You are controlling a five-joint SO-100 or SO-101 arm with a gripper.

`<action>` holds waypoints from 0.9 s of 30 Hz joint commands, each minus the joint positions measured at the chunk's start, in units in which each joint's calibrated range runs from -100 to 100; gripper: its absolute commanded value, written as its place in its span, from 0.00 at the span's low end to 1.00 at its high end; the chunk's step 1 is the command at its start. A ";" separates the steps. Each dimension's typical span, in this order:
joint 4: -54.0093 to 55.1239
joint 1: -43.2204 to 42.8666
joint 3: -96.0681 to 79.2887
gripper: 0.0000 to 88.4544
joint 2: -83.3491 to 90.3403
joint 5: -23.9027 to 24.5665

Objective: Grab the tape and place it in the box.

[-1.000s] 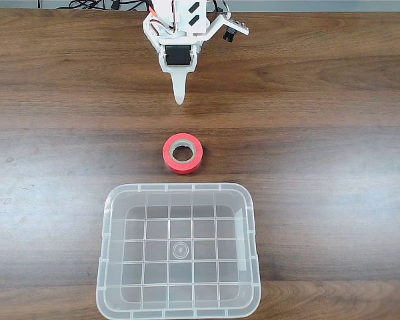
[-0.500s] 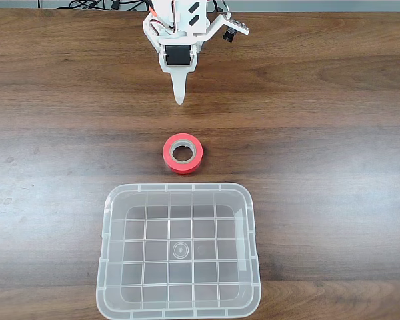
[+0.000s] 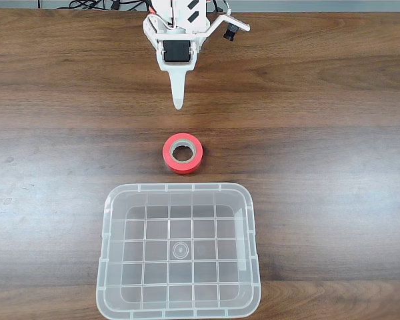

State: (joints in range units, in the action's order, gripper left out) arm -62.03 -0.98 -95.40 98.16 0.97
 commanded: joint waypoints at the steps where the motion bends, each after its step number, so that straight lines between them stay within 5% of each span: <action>1: 1.59 0.76 6.96 0.01 0.07 -0.17; 11: 0.39 1.93 22.55 0.01 -5.16 -1.28; 27: -13.65 2.00 67.76 0.01 -58.50 -0.81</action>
State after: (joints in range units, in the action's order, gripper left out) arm -74.83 0.83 -37.45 51.28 0.34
